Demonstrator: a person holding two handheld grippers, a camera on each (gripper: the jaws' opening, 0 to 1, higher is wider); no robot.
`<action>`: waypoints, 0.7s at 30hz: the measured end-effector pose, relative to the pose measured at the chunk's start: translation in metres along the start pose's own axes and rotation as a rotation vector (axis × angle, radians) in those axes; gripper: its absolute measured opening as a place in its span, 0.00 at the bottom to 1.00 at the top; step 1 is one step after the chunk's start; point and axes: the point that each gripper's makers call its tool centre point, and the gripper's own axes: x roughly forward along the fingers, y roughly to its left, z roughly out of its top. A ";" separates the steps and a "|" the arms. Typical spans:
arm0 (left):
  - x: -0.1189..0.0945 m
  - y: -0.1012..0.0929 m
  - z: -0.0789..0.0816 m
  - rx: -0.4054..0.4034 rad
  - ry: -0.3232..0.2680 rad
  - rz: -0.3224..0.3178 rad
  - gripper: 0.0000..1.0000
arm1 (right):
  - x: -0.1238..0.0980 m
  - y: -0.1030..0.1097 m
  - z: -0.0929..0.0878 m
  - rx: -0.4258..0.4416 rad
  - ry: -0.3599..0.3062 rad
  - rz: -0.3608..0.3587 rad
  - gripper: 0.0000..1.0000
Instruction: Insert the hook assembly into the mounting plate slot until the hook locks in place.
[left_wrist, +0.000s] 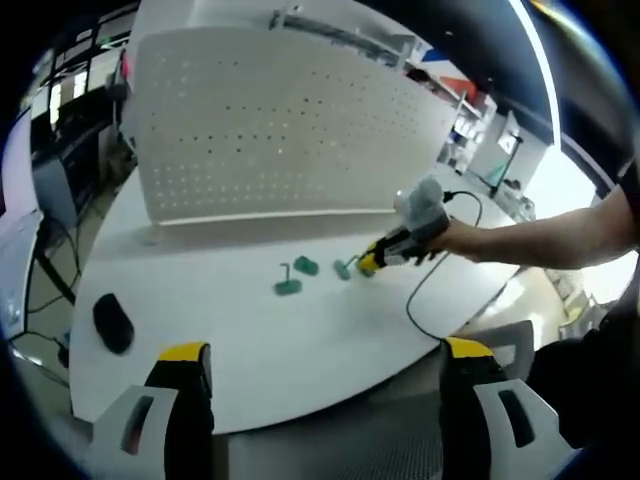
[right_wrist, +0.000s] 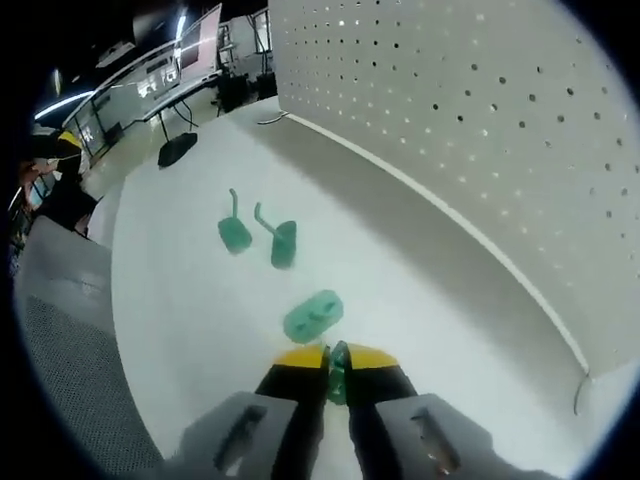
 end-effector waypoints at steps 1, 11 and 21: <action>0.000 0.000 0.000 -0.001 0.000 0.000 0.96 | 0.000 0.000 0.000 0.003 -0.001 -0.001 0.03; -0.002 0.002 -0.003 -0.015 -0.002 0.008 0.96 | -0.003 0.001 0.002 0.018 -0.022 -0.001 0.02; -0.001 -0.001 -0.001 -0.007 -0.006 -0.001 0.96 | -0.012 0.006 0.002 0.045 -0.050 -0.006 0.00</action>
